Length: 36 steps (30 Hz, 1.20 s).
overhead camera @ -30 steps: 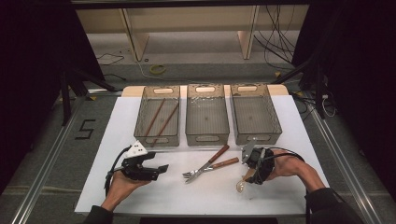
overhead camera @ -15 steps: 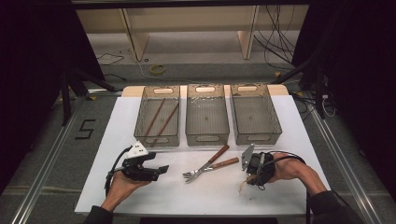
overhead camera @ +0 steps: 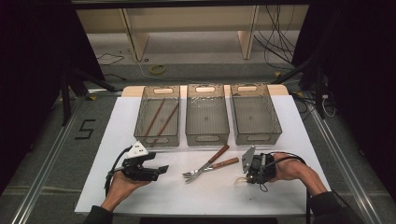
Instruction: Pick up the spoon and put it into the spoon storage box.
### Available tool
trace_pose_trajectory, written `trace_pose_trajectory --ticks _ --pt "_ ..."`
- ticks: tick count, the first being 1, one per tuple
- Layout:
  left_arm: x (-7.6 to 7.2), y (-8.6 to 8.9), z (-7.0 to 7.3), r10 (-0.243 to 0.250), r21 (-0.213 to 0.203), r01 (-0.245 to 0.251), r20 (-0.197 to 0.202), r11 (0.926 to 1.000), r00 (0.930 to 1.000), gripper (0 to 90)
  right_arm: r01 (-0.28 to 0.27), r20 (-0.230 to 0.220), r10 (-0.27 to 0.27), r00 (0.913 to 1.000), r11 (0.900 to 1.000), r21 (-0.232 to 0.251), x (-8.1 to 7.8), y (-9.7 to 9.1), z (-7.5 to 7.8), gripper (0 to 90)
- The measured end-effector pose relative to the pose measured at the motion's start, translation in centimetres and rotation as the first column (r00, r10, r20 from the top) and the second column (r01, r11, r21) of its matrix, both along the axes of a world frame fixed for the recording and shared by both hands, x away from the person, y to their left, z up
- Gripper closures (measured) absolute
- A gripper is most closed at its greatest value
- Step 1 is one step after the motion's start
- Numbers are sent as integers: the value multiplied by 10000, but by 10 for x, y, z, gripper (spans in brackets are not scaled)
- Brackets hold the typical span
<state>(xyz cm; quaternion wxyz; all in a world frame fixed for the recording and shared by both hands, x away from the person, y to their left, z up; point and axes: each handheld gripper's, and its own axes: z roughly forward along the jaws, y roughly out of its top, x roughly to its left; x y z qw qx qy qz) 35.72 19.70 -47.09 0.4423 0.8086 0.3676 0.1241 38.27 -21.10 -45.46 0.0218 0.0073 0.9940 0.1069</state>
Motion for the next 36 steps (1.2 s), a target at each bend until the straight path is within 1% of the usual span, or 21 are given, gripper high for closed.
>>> trace_pose_trajectory --ticks 3,4,7,8,10,12,16,18,20,21,22,24,26,28,29,31,32,33,34,36 --pt "0 0 0 -17 -42 17 -11 10000 10000 235 306 337 -314 9989 9992 240 1 -3 3 768" --pt "0 0 0 -13 -41 13 -15 10000 10000 236 415 366 -428 9984 9985 364 1 -4 5 769" --pt "0 0 0 11 -124 -11 17 9999 10000 235 768 697 -823 9942 9939 787 1 -7 11 770" --pt "0 1 0 11 -144 -10 49 9999 10000 235 944 767 -1023 9918 9905 1001 1 -8 14 770" --pt "-1 1 0 31 -213 -30 72 9998 10000 235 1083 969 -1220 9878 9848 1358 1 -10 19 770" --pt "-1 1 0 -5 -281 9 151 9996 9999 232 1373 1133 -1580 9809 9756 1715 1 -13 24 770" --pt "-3 0 1 -24 -456 39 345 9989 9994 228 2015 1280 -2377 9629 9482 2454 2 -16 32 770" --pt "-3 0 2 -39 -581 65 450 9983 9990 224 2227 1287 -2650 9556 9359 2728 1 -16 34 769" --pt "-4 1 2 -62 -861 102 473 9962 9989 222 2462 1204 -2949 9479 9182 3104 2 -15 36 769" --pt "-4 2 2 -59 -973 106 488 9952 9988 222 2674 1087 -3163 9424 9077 3235 3 -14 37 769" --pt "-5 2 3 -27 -1068 81 510 9943 9987 222 2818 1029 -3317 9378 8999 3327 3 -14 37 769" --pt "-5 3 3 5 -1109 57 564 9938 9984 221 3083 907 -3609 9282 8824 3554 4 -14 38 769" --pt "-6 3 3 79 -1283 -8 550 9917 9985 221 3283 729 -3819 9213 8647 3801 4 -14 39 769" --pt "-7 3 4 132 -1324 -50 608 9912 9981 219 3485 628 -4027 9132 8514 3919 5 -14 40 769" --pt "-7 3 5 168 -1369 -81 630 9906 9979 219 3593 552 -4142 9085 8418 4027 5 -14 40 769" --pt "-8 3 5 200 -1394 -108 646 9902 9977 219 3831 383 -4380 8981 8224 4206 7 -15 40 769" --pt "-9 3 5 200 -1379 -106 674 9904 9975 219 3961 365 -4525 8910 8141 4246 8 -16 40 769" --pt "-9 3 5 189 -1372 -94 684 9905 9975 219 4056 338 -4634 8855 8064 4303 8 -16 41 769" --pt "-9 3 5 191 -1380 -95 687 9904 9975 218 4074 299 -4657 8844 8016 4376 9 -16 41 769" --pt "-10 3 5 201 -1374 -101 712 9905 9973 218 4236 223 -4832 8752 7878 4473 9 -17 42 769"
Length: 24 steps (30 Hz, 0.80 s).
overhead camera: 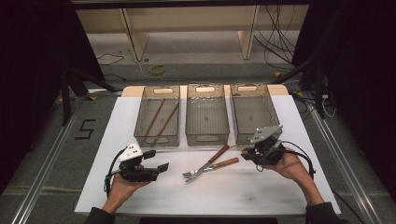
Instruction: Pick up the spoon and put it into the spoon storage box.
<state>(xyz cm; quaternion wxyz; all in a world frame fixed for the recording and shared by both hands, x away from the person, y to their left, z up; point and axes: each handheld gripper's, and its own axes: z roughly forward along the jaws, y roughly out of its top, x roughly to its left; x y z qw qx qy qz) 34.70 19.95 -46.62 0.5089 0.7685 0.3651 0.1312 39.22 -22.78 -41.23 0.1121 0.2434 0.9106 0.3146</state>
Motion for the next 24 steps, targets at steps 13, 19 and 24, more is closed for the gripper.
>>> trace_pose_trajectory --ticks 13,19,24 --pt "-5 0 1 110 -9 -110 155 9999 9998 215 901 -38 -903 9959 9901 1079 8 -4 12 769" --pt "-7 0 2 161 -99 -158 297 9998 9994 215 1275 -141 -1268 9918 9812 1451 16 3 15 769" --pt "-8 1 2 170 -121 -166 349 9998 9992 214 1511 -148 -1508 9884 9732 1735 25 9 20 768"
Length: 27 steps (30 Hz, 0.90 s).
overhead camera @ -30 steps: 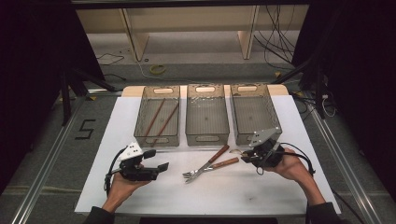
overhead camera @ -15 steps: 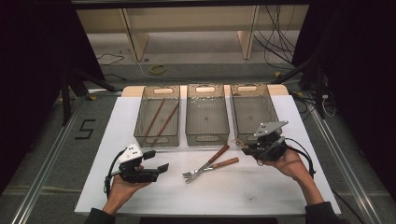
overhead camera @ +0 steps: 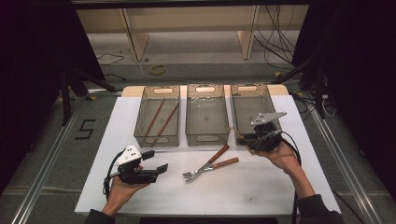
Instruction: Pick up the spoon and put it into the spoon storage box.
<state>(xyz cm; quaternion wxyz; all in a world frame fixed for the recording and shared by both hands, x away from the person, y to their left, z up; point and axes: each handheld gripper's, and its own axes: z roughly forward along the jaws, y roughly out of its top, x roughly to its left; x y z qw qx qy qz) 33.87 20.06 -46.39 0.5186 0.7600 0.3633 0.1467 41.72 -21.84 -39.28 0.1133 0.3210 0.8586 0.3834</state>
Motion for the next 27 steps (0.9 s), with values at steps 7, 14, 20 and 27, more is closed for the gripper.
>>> trace_pose_trajectory --ticks 7,14,20,27 --pt "-2 0 0 50 -16 -50 55 10000 10000 213 294 32 -295 9996 9991 310 16 13 8 768" --pt "-3 1 0 112 -62 -111 135 9999 9998 213 437 140 -446 9989 9973 597 33 30 16 768" --pt "-5 1 0 148 -141 -145 215 9998 9997 212 516 160 -530 9985 9956 788 47 46 20 768" --pt "-6 3 1 205 -280 -195 344 9994 9992 209 697 85 -704 9975 9950 720 62 64 19 768"
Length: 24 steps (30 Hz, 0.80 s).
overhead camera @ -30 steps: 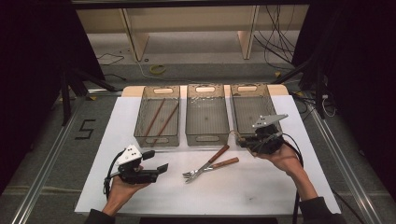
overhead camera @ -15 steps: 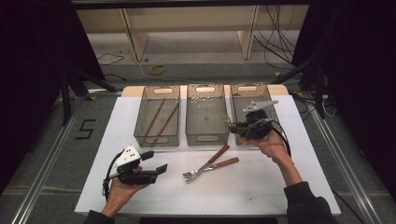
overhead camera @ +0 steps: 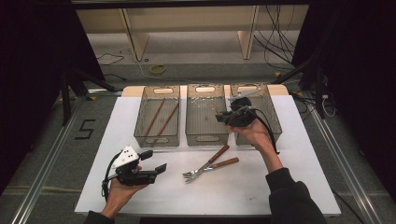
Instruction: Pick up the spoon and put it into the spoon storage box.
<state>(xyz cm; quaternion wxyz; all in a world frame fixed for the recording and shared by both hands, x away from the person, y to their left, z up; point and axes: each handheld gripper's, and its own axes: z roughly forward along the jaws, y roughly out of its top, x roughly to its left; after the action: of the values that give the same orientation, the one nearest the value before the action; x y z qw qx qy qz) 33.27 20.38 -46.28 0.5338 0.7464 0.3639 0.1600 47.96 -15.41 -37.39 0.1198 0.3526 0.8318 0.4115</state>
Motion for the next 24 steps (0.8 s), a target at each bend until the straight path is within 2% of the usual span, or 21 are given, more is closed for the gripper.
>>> trace_pose_trajectory --ticks 14,21,24 --pt "-3 -1 0 -131 -93 131 -22 9999 9999 204 601 -114 -600 9981 9982 92 27 23 -5 768" --pt "-3 -2 0 -129 -76 129 -1 9999 9999 203 880 -102 -883 9960 9959 -231 35 35 -11 767" --pt "-3 -1 0 -86 -154 86 -2 9998 10000 203 895 -100 -896 9959 9959 -151 38 38 -12 767"
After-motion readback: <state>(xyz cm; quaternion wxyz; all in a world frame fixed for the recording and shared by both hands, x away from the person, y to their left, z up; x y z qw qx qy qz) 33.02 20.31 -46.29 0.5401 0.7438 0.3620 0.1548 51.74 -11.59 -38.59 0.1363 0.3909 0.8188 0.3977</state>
